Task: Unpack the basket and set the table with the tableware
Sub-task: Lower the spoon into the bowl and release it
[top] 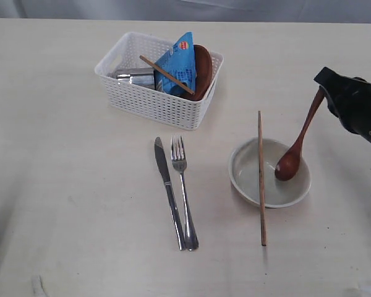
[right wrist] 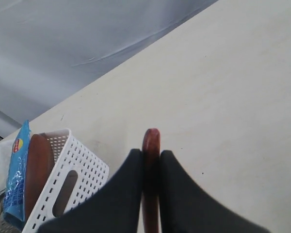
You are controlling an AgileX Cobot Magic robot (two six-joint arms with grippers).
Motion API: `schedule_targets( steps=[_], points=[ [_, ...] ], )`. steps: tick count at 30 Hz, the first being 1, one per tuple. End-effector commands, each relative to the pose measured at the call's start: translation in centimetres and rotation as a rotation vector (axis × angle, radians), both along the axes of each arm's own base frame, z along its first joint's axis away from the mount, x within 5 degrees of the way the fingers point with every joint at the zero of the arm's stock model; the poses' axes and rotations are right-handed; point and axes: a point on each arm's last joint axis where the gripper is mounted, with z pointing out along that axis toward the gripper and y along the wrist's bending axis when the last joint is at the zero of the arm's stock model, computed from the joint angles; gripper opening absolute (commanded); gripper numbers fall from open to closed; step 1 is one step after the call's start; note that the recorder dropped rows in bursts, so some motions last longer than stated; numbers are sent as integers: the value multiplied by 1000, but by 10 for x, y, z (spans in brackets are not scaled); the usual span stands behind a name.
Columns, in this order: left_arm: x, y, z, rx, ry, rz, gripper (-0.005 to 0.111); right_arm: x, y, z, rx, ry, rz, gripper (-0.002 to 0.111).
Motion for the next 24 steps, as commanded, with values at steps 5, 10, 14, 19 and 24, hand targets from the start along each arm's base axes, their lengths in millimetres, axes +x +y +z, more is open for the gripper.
schedule_targets(
  steps=[5,10,14,19,24],
  points=[
    [0,0,0,4,-6,3,0,-2,2,-3,1,19,20,0],
    [0,0,0,4,-6,3,0,-4,3,-8,13,88,22,0],
    [0,0,0,4,-6,3,0,-5,3,-8,12,94,21,0],
    [0,0,0,4,-6,3,0,-4,3,-7,54,83,6,0],
    [0,0,0,4,-6,3,0,-4,3,-7,57,89,3,0]
  ],
)
